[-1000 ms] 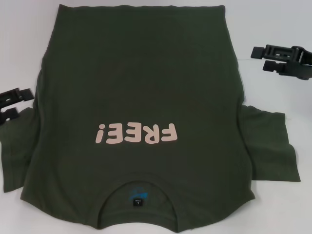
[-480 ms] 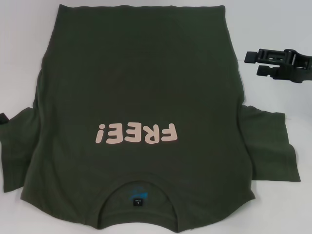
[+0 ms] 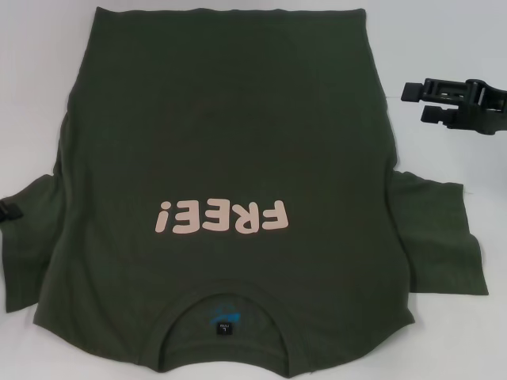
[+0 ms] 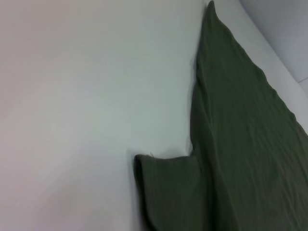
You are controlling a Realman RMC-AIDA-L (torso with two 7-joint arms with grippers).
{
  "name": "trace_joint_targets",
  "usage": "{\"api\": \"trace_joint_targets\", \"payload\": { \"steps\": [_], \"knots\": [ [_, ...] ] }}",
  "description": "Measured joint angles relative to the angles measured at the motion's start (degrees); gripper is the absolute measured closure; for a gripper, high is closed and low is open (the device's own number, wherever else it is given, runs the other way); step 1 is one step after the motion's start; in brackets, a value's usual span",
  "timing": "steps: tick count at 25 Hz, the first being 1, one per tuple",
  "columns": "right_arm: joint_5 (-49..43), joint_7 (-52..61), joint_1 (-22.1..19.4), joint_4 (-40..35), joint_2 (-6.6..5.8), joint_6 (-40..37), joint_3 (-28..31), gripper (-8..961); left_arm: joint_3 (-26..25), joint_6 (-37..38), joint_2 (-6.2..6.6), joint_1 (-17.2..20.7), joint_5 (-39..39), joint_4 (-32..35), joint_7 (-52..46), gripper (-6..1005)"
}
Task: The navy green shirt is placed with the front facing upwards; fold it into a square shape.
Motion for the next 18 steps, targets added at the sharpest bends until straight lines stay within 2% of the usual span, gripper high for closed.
{"api": "trace_joint_targets", "payload": {
  "steps": [18],
  "knots": [
    [0.3,0.0,-0.5,0.0,-0.05,0.0,0.2,97,1.5,0.0,-0.10,-0.6,0.5,-2.1,0.8,64]
  ]
}}
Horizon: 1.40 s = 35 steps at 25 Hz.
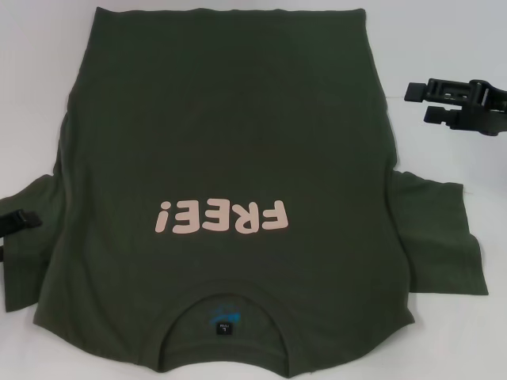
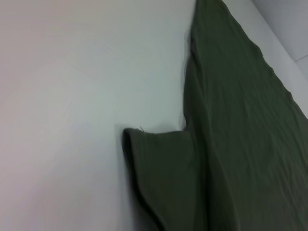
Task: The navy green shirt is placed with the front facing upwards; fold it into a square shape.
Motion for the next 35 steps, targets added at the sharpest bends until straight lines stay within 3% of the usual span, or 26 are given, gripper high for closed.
{"api": "trace_joint_targets", "payload": {
  "steps": [5,16,24,35],
  "knots": [
    [0.0,0.0,-0.2,0.0,-0.04,0.0,0.0,97,0.1,0.0,0.10,-0.4,0.1,-0.4,0.0,65],
    [0.0,0.0,-0.2,0.0,-0.04,-0.1,0.3,96,0.9,0.0,0.24,-0.5,0.3,0.2,0.3,188],
    [0.0,0.1,-0.2,0.0,-0.12,-0.2,1.5,96,1.1,0.0,0.30,-0.5,0.3,0.2,0.6,439],
    [0.0,0.1,-0.2,0.0,-0.22,-0.4,1.7,97,1.6,-0.1,0.38,-0.9,1.7,1.1,1.4,884]
  ]
}}
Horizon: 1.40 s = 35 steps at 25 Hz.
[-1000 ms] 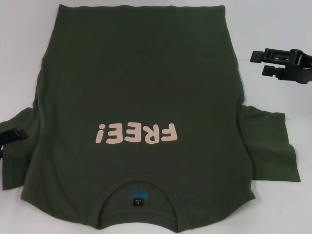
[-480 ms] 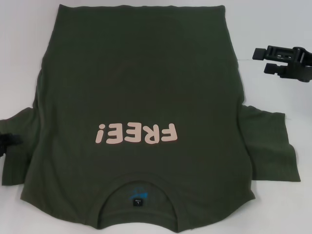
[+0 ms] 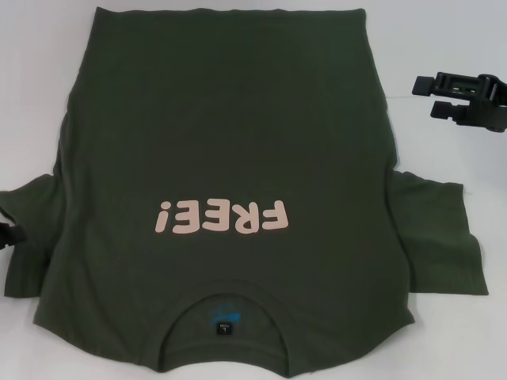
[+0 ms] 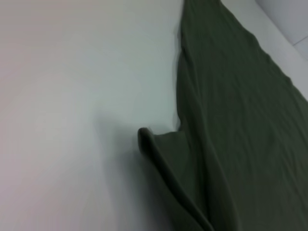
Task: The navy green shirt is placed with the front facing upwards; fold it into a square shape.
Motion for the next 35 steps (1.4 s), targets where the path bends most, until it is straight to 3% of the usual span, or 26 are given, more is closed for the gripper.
{"api": "trace_joint_targets", "payload": {
  "steps": [5,19,25,35],
  "knots": [
    [0.0,0.1,0.0,0.0,-0.22,0.0,0.0,97,0.0,0.5,0.59,-1.5,3.7,2.0,-0.1,997],
    [0.1,0.1,0.0,0.0,-0.52,0.0,0.5,97,4.7,1.3,2.42,-6.2,16.0,10.6,-6.3,986],
    [0.1,0.1,0.0,0.0,-0.52,-0.1,0.5,98,5.9,2.0,4.42,-10.6,23.6,11.8,-6.5,981],
    [0.0,0.2,-0.1,0.0,-0.53,-0.1,0.5,98,14.0,3.3,4.69,-12.7,28.5,17.0,-11.7,973]
  ]
}}
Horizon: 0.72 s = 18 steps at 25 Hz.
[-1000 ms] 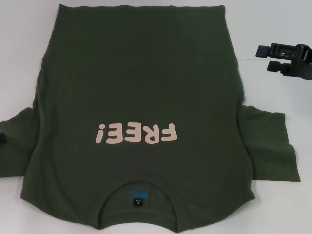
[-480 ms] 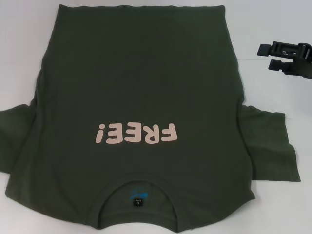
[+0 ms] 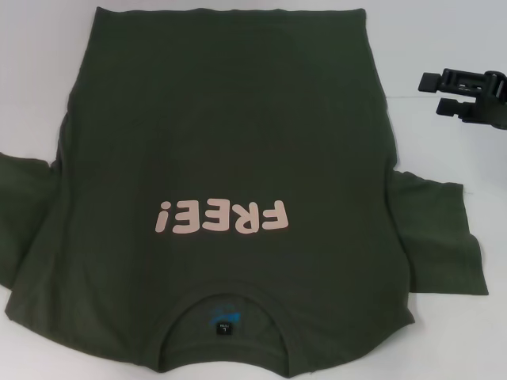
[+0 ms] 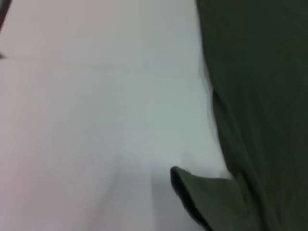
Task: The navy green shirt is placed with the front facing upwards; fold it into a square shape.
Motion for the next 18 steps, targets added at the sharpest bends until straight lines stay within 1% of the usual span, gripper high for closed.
{"api": "trace_joint_targets", "payload": {
  "steps": [3,5,9,14,17,18],
  "knots": [
    [-0.1,0.0,0.0,0.0,-0.14,0.0,0.0,98,2.0,1.6,-0.03,0.1,0.0,2.2,-1.5,970],
    [-0.1,0.0,0.0,0.0,-0.22,0.0,0.0,98,2.2,2.5,-0.05,-0.1,0.0,2.8,-1.7,969],
    [-0.1,0.0,0.0,0.0,-0.24,0.0,-0.1,98,4.2,8.0,-0.31,-1.5,0.1,5.1,-6.2,966],
    [-0.2,0.0,0.0,0.0,-0.25,0.1,-0.4,99,7.9,13.1,-0.64,-4.1,0.0,5.1,-11.9,962],
    [-0.2,0.1,0.0,0.0,-0.24,0.3,-0.5,99,9.0,14.7,-1.43,-6.1,0.0,4.4,-13.3,959],
    [-0.2,0.1,0.0,0.0,-0.22,0.3,-0.5,99,9.3,14.9,-1.93,-7.0,0.0,4.1,-13.6,958]
  ]
}}
